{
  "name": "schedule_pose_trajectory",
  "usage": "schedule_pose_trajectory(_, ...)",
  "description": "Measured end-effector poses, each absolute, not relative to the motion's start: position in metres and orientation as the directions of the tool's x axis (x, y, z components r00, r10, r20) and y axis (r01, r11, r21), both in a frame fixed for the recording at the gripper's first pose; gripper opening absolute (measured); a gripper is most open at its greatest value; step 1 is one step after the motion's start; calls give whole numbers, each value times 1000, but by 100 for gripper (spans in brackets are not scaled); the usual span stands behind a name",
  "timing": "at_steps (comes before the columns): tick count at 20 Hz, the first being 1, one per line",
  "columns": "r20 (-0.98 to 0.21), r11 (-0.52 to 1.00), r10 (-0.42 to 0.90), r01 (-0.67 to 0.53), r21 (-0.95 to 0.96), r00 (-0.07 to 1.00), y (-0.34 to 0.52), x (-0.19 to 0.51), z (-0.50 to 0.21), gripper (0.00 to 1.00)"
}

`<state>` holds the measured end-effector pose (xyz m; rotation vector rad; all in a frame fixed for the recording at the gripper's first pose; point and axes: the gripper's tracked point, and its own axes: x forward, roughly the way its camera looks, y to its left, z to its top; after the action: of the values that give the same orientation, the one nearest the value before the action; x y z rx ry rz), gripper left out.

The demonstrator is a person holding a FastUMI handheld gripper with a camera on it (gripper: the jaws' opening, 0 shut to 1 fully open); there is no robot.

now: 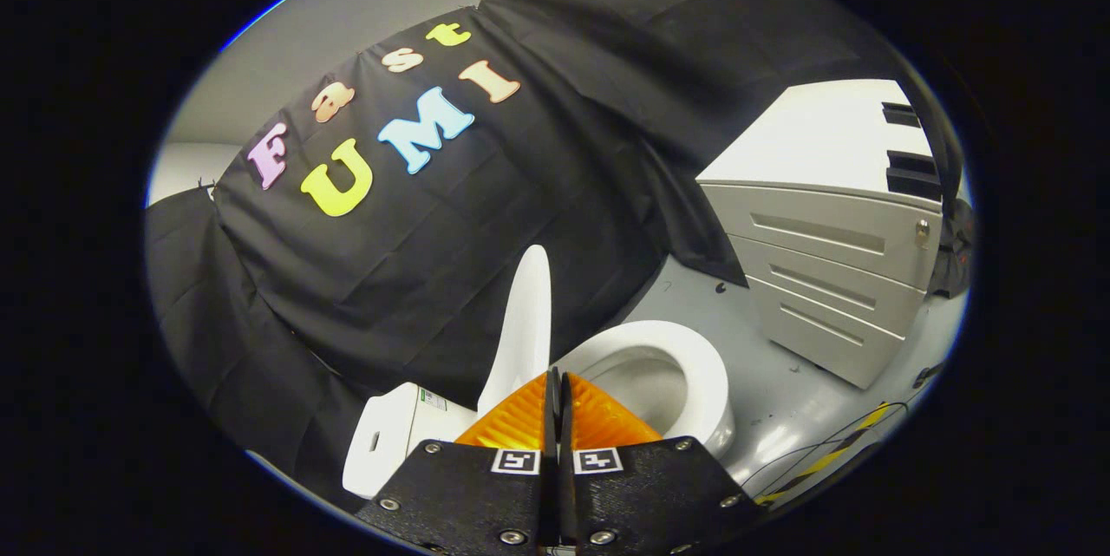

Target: Open the toilet lid.

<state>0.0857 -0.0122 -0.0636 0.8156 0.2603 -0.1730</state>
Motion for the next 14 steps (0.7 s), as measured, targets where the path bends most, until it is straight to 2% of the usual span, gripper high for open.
schedule_pose_trajectory(14,-276,815,-75,219,537,958,27,89,-10,0)
